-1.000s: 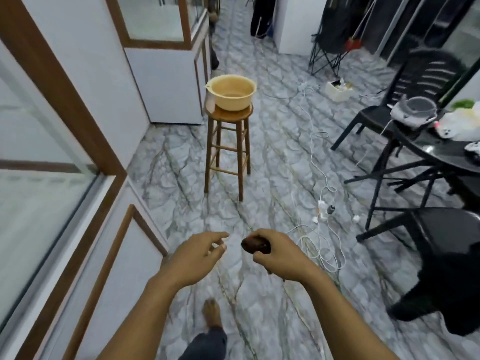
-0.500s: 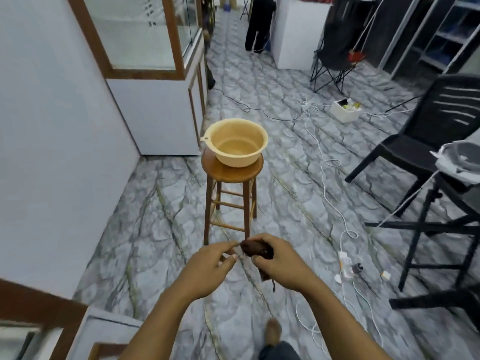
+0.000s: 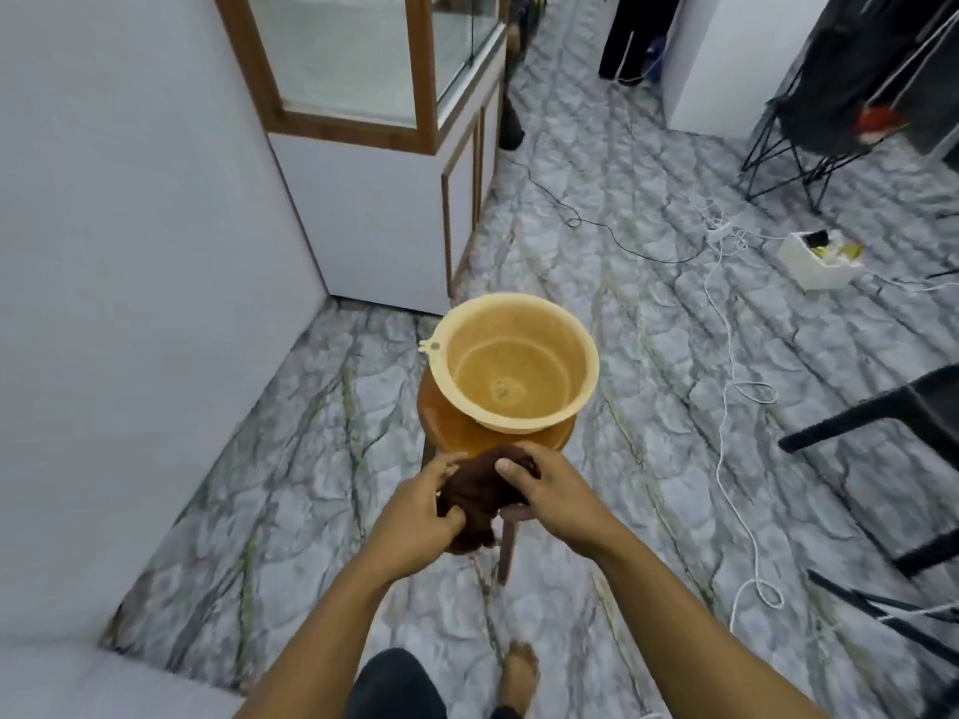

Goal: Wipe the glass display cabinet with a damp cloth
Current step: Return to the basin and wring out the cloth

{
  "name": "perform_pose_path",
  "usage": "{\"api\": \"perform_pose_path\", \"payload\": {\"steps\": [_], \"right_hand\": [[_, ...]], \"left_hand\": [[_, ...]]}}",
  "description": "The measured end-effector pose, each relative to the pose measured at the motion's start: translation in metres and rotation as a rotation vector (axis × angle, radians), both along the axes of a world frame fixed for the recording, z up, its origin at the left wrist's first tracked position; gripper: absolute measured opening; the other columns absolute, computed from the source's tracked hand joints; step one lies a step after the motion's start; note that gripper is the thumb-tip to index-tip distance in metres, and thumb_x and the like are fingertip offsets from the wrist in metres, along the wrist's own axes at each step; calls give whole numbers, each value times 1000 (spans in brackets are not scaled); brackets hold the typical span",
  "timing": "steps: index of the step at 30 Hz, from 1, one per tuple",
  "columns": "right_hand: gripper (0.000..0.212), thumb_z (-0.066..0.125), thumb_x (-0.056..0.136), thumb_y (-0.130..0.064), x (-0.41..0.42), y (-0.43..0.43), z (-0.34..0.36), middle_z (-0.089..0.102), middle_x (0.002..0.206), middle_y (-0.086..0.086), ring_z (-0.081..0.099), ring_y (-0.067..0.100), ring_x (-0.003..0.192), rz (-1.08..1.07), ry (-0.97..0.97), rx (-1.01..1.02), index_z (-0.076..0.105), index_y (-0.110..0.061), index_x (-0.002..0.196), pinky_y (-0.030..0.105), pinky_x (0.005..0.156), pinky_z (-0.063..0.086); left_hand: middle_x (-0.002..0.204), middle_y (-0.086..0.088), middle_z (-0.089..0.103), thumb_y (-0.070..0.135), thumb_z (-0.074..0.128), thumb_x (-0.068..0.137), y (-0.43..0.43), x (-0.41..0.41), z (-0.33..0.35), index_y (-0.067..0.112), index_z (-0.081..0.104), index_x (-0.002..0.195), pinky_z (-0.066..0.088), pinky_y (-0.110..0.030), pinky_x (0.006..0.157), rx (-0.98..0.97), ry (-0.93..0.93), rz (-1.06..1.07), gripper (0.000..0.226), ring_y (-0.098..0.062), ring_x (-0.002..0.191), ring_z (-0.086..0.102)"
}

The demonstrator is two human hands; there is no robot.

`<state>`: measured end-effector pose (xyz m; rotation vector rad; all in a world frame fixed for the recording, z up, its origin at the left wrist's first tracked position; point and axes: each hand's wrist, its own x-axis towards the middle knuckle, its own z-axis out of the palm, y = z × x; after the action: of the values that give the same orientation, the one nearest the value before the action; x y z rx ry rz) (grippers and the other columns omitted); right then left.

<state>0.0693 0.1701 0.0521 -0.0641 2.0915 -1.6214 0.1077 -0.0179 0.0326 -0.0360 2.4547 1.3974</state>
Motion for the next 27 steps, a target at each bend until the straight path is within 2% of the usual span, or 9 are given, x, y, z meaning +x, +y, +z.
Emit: {"api": "perform_pose_path", "payload": {"steps": [4,8,10,12,15,17,20,24,27], "right_hand": [[10,56,103,-22,-54,2,2,65,97,-4,64,9,92,48,23,113,62,-23,95,27,81,53],[13,61,97,-10,-91,-2,-3,58,83,0,56,10,76,44,-38,200,58,-15,85,19,66,42],[14,64,90,-9,-102,-3,-3,56,80,3,54,14,74,19,-87,187,55,-15,81,24,66,41],[10,63,81,-20,-111,-3,-2,53,81,5,49,18,77,9,-127,168,53,-17,79,34,70,35],[23,61,87,-28,-124,-2,-2,47,68,-8,42,10,67,12,-184,84,50,-18,70,32,67,28],[38,59,99,-24,-131,0,-3,45,59,-14,41,5,57,31,-215,73,50,-21,62,29,64,27],[30,62,99,-19,-138,3,-1,53,60,-16,43,2,54,98,-220,64,53,-18,70,25,60,28],[20,68,95,-16,-146,12,-4,51,63,-1,40,9,54,87,-252,9,56,-16,79,25,55,28],[14,68,93,-5,-148,18,-3,57,62,-1,48,9,56,82,-293,-44,57,-13,93,23,55,34]], "left_hand": [[118,7,65,13,52,94,-15,-59,-3,32,53,132,49,-18,74,-71,-54,-10,42,-10,101,65],[115,9,66,10,51,96,-34,-111,-10,30,64,114,50,-30,92,-2,-124,-96,30,-14,111,63],[110,2,69,7,49,98,-39,-127,-9,22,67,108,50,-34,97,127,-165,-141,26,-16,110,63],[109,-2,68,4,46,100,-44,-141,-9,15,66,109,49,-36,98,265,-254,-168,24,-18,108,62],[111,-22,59,15,50,98,-49,-161,-8,22,63,110,53,-48,89,347,-395,-259,19,-30,103,60],[104,-25,55,13,48,101,-50,-169,-3,22,58,114,54,-35,74,335,-470,-341,18,-34,95,61],[96,-18,56,10,47,102,-53,-177,4,21,53,117,47,-24,64,314,-508,-417,20,-29,85,59],[103,-14,55,28,61,92,-60,-184,2,19,55,120,47,-33,75,376,-530,-422,30,-29,91,57],[105,-7,61,37,58,92,-54,-187,5,5,55,121,53,-28,75,431,-580,-348,43,-16,89,65]]}}
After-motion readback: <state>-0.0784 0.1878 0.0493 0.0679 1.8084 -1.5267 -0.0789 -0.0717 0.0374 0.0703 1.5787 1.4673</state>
